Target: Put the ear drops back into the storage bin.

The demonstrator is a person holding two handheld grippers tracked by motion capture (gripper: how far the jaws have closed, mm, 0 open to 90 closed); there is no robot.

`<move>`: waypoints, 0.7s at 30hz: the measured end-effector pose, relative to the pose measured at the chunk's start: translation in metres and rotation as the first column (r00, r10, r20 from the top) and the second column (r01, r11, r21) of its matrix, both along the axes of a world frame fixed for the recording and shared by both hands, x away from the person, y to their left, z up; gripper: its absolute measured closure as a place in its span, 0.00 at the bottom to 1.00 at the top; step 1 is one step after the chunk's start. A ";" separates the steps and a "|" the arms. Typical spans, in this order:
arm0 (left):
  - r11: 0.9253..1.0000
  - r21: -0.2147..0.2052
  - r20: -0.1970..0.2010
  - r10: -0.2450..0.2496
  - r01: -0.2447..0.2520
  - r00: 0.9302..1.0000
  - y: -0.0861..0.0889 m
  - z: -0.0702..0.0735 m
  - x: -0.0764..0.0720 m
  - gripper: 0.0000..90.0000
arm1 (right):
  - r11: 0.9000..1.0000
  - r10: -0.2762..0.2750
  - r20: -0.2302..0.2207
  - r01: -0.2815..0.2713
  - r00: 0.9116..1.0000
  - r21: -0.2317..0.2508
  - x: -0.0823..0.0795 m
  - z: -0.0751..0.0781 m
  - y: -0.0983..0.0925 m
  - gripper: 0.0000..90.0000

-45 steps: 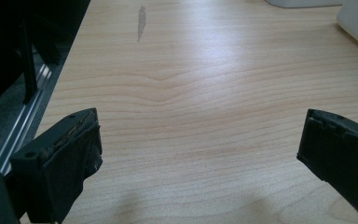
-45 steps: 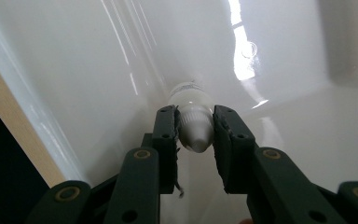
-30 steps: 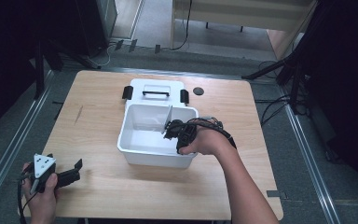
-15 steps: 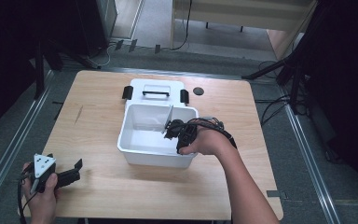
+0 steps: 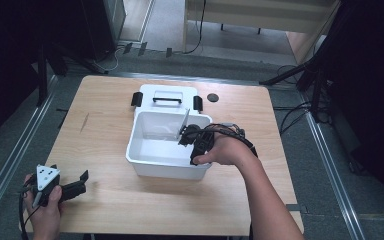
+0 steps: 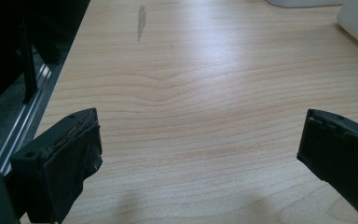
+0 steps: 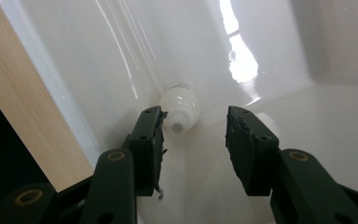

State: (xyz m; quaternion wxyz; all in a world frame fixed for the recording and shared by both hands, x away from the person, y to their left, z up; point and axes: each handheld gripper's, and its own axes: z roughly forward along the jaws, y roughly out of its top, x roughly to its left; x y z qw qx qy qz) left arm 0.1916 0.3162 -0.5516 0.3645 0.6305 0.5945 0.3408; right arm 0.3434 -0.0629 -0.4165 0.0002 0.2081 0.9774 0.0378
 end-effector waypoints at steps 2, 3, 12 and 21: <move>1.000 0.000 0.002 0.001 -0.001 1.000 0.000 0.000 0.000 0.00 | 1.000 0.001 0.003 -0.001 1.000 0.008 0.000 0.003 -0.001 0.62; 1.000 0.000 0.002 0.002 -0.002 1.000 0.000 0.000 0.000 0.00 | 1.000 -0.003 0.007 0.003 1.000 0.010 -0.001 0.005 -0.002 0.61; 1.000 0.001 0.002 0.003 -0.003 1.000 -0.001 0.000 0.000 0.00 | 0.999 -0.032 0.048 0.030 0.998 0.046 -0.003 0.023 -0.012 0.50; 1.000 0.006 0.002 0.003 -0.003 1.000 -0.001 0.000 0.000 0.00 | 0.995 -0.066 0.060 0.061 0.996 0.076 -0.010 0.048 -0.029 0.25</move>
